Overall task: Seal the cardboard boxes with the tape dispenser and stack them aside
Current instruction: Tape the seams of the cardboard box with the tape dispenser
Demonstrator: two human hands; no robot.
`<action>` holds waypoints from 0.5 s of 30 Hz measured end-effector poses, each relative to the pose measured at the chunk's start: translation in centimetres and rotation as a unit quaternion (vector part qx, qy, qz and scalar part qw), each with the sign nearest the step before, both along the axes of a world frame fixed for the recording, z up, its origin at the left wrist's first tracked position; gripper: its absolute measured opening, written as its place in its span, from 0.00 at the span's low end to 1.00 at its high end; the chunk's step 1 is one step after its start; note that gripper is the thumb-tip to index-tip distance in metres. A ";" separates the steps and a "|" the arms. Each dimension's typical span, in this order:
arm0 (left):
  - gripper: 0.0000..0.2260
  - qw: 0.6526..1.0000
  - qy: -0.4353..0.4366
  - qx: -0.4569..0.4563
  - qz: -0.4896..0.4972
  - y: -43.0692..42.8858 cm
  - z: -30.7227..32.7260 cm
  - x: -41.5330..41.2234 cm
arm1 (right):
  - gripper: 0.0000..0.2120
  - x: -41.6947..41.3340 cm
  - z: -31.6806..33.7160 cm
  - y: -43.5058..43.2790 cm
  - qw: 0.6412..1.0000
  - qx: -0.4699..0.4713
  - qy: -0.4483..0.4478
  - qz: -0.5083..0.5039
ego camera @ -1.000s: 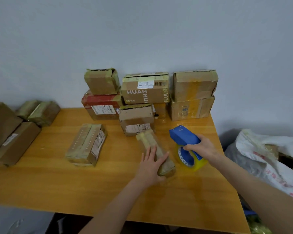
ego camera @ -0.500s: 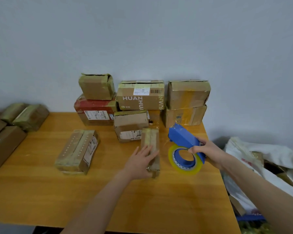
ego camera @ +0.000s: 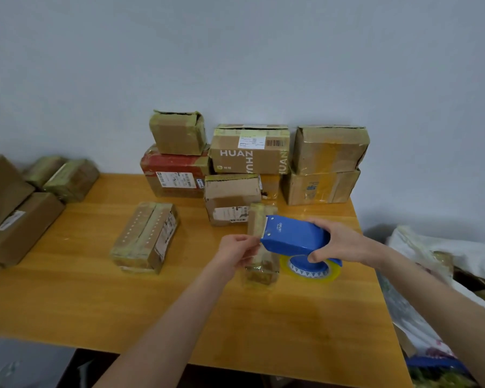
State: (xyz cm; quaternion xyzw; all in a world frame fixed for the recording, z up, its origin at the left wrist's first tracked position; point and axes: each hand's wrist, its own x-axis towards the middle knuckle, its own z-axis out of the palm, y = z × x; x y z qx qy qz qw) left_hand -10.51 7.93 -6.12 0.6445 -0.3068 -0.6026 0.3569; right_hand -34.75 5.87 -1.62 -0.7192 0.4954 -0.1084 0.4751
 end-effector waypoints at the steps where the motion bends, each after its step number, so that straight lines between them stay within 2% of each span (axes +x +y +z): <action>1: 0.05 1.000 -0.023 -0.013 0.001 0.1 0.0 0.2 | 0.31 0.3 0.0 0.1 1.000 -0.016 0.020 0.014; 3: 0.05 0.997 -0.069 -0.031 -0.003 0.5 -0.1 0.4 | 0.35 0.8 -0.3 0.4 0.995 -0.054 0.069 0.046; 6: 0.07 0.994 -0.105 -0.036 -0.009 1.1 -0.3 0.7 | 0.36 1.4 -0.6 0.6 0.986 -0.096 0.112 0.075; 15: 0.08 0.983 -0.168 -0.069 0.009 3.4 -1.4 4.3 | 0.30 -1.0 -1.3 1.9 0.987 -0.076 0.112 0.089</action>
